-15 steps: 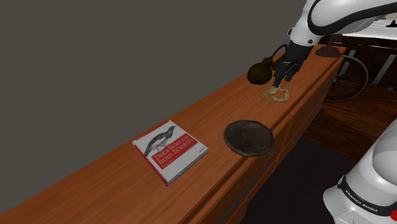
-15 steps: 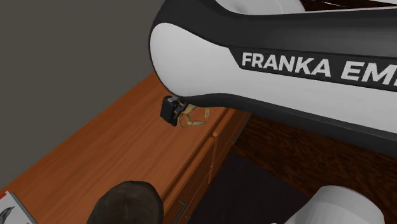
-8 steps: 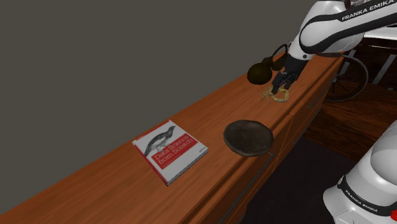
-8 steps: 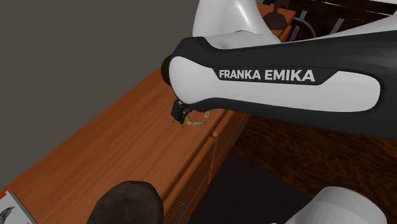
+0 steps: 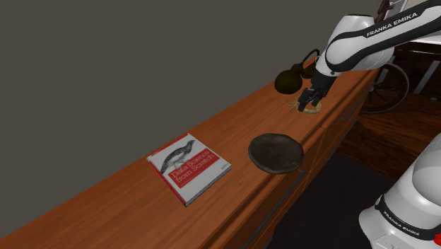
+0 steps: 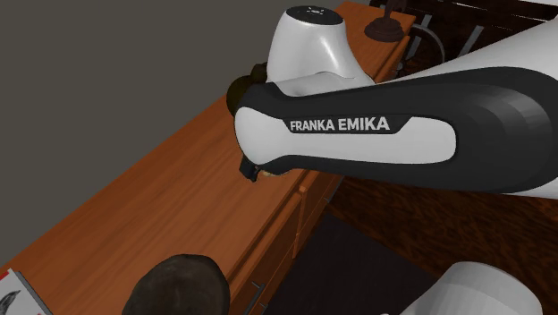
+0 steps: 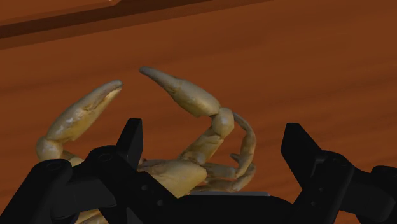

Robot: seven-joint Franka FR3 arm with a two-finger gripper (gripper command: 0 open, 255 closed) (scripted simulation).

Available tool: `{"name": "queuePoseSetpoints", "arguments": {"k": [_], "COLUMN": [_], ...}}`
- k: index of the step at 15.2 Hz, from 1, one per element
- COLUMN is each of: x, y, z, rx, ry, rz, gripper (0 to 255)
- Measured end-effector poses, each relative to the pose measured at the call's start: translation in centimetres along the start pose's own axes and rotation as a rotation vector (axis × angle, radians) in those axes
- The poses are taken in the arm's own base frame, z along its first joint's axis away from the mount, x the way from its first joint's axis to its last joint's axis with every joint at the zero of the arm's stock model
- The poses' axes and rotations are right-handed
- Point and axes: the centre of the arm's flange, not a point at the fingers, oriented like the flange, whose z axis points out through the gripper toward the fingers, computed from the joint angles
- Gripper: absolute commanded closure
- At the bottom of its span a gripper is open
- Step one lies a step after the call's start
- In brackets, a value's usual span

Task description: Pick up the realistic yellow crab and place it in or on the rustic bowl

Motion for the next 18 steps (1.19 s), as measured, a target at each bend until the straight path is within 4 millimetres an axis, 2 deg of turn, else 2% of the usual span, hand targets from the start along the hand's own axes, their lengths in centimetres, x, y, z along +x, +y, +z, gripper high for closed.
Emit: {"name": "queuePoseSetpoints", "arguments": {"k": [4, 5, 15, 18], "x": [0.0, 0.0, 0.0, 0.2], "y": [0.0, 0.0, 0.0, -0.1], "z": [0.1, 0.1, 0.1, -1.1], "rx": [0.0, 0.0, 0.0, 0.0], "ry": [0.0, 0.0, 0.001, 0.0], "rz": [0.0, 0.0, 0.0, 0.0], "gripper": [0, 255, 255, 255]}}
